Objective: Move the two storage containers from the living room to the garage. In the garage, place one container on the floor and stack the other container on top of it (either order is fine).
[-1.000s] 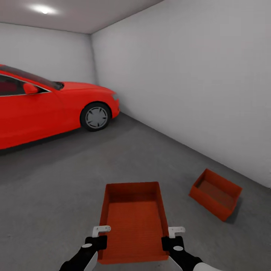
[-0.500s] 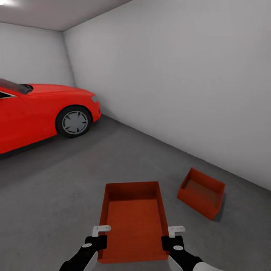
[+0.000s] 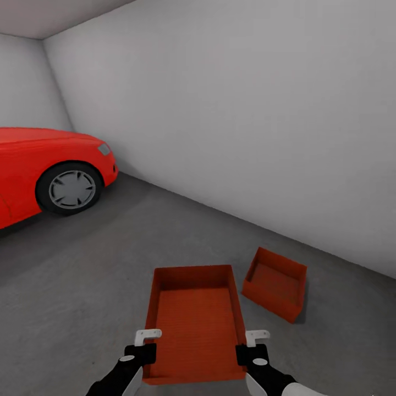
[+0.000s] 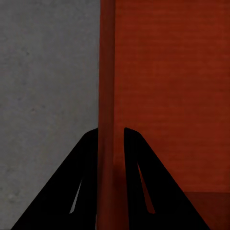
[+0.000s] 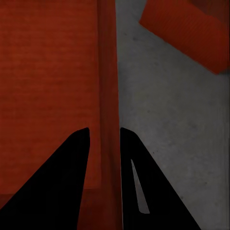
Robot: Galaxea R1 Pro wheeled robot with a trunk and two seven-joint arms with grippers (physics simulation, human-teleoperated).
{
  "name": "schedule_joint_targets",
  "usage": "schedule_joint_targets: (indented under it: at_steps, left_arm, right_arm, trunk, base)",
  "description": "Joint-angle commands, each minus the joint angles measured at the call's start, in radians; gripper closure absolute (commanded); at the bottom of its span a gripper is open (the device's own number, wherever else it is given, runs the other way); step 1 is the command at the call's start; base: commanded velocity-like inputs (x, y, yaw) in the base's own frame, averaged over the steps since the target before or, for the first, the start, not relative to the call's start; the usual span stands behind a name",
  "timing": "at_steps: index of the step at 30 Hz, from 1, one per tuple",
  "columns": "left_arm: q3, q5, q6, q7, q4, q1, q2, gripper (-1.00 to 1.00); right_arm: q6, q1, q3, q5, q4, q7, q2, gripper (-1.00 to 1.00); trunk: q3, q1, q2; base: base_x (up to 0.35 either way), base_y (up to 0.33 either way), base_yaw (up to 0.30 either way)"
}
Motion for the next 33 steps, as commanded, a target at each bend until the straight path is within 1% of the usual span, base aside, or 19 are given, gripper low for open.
schedule_joint_targets:
  at_steps: [1, 33]
  left_arm:
    - [-0.017, -0.004, 0.007, 0.011, 0.036, 0.001, 0.002, 1.0]
    - [-0.017, -0.004, 0.007, 0.011, 0.036, 0.001, 0.002, 1.0]
  right_arm:
    - [-0.007, -0.019, -0.067, -0.005, 0.001, -0.057, -0.001, 1.0]
    - [-0.007, -0.019, -0.067, -0.005, 0.001, -0.057, -0.001, 1.0]
  trunk:
    - [-0.001, 0.001, -0.001]
    - [-0.001, 0.001, -0.001]
  base:
    - [0.318, 0.0, -0.29]
    - [0.318, 0.0, -0.29]
